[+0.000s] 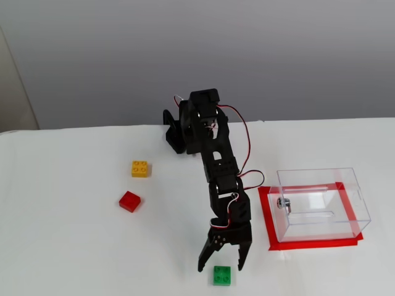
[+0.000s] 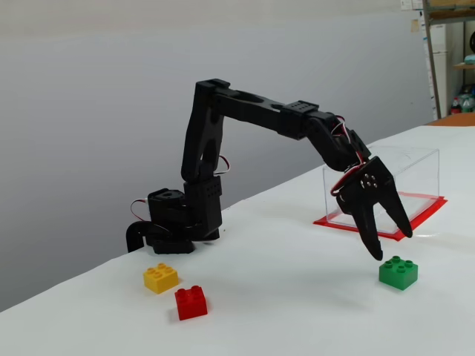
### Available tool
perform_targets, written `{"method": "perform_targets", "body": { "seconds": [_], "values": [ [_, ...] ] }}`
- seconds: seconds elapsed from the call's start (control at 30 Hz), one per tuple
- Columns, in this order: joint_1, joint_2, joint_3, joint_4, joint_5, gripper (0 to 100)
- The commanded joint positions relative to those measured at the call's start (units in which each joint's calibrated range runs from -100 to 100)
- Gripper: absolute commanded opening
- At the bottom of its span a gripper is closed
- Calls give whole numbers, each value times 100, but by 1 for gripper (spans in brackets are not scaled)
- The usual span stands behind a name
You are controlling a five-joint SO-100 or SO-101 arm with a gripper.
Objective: Pick the green lego brick and place it into the transparent box
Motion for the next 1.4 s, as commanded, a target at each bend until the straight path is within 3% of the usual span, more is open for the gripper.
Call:
{"method": "perform_targets", "body": {
  "seconds": [0.0, 0.4, 1.13, 1.2, 1.37],
  "values": [
    [31, 49, -264, -73, 45, 38],
    [-6, 914, -1169, 6, 45, 38],
    [-36, 1194, -1096, 6, 45, 38],
    [-36, 1194, -1096, 6, 45, 35],
    [-28, 1194, -1087, 14, 45, 16]
  ]
}}
